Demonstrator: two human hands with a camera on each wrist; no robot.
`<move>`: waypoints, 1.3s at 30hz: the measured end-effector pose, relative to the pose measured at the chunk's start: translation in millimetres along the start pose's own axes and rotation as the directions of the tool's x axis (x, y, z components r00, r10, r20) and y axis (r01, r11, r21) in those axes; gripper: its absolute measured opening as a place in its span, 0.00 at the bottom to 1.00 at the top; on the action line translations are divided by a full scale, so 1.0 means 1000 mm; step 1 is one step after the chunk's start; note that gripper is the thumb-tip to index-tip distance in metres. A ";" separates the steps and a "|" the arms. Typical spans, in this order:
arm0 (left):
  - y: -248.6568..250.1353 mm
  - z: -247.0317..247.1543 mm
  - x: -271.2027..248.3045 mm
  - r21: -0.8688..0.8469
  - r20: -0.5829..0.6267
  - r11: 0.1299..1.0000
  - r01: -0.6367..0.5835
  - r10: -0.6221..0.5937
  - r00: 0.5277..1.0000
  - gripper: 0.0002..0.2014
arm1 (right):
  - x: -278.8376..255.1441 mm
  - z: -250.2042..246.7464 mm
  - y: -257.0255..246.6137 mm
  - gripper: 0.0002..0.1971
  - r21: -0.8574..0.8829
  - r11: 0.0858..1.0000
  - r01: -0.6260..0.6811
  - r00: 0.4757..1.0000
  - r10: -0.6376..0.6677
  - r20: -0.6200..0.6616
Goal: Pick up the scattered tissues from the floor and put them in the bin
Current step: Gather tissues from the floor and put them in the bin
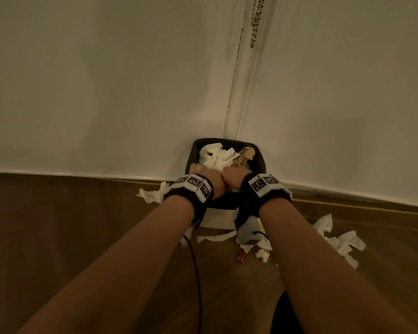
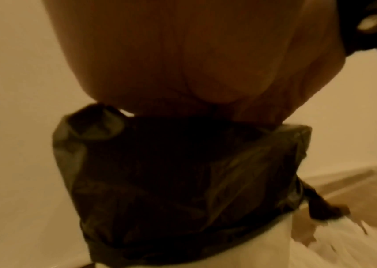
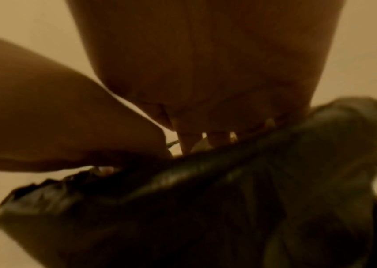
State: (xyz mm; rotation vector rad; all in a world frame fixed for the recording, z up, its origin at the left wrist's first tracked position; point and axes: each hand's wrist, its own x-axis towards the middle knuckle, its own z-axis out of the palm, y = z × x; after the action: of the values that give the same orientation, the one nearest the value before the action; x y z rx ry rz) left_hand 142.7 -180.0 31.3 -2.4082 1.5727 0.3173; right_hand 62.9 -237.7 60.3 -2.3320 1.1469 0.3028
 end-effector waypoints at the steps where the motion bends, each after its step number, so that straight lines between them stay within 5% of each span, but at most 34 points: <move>1: -0.004 -0.002 -0.002 -0.024 -0.074 1.000 -0.018 0.016 0.997 0.21 | 0.003 -0.001 0.000 0.20 -0.006 1.000 0.006 1.000 -0.006 -0.015; 4: -0.027 -0.005 -0.015 -0.327 -0.309 0.942 -0.080 -0.027 0.951 0.16 | 0.007 -0.007 0.003 0.20 0.052 0.998 -0.022 0.996 0.027 -0.087; 7: -0.053 0.006 -0.035 -0.645 -0.459 0.744 -0.174 -0.195 0.867 0.12 | 0.005 -0.010 0.001 0.19 0.034 0.998 -0.052 0.977 0.058 -0.203; 12: -0.097 0.034 -0.056 -0.835 -0.438 0.532 -0.138 -0.492 0.752 0.13 | -0.010 -0.007 -0.026 0.17 -0.162 0.986 -0.025 0.862 -0.061 -0.503; 15: -0.119 0.059 -0.060 -0.827 -0.377 0.563 0.001 -0.555 0.741 0.13 | -0.018 -0.001 -0.052 0.16 -0.025 0.983 0.180 0.824 -0.164 -0.542; 19: -0.135 0.096 -0.059 -0.729 -0.258 0.653 0.206 -0.541 0.801 0.14 | -0.029 0.018 -0.087 0.12 0.133 0.880 0.456 0.751 -0.301 -0.587; 23: -0.138 0.130 -0.050 -0.671 -0.089 0.675 0.307 -0.484 0.870 0.21 | -0.027 0.057 -0.110 0.11 0.123 0.850 0.513 0.800 -0.421 -0.428; 28: -0.141 0.157 -0.037 -0.645 0.037 0.673 0.361 -0.444 0.895 0.30 | 0.000 0.126 -0.108 0.19 -0.034 0.954 0.298 0.954 -0.295 0.059; 35: -0.155 0.170 -0.011 -0.584 0.141 0.693 0.422 -0.425 0.894 0.33 | 0.043 0.176 -0.076 0.28 -0.337 0.900 0.276 0.933 -0.167 0.319; 39: -0.154 0.174 0.010 -0.547 0.129 0.743 0.384 -0.378 0.917 0.32 | 0.067 0.200 -0.065 0.30 -0.438 0.850 0.292 0.934 -0.153 0.324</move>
State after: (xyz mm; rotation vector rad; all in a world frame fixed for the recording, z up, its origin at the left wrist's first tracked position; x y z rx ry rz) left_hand 279.5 -73.1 -123.5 -3.0860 1.0173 0.8045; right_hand 160.5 -141.9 -112.4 -2.7008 0.7019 0.8868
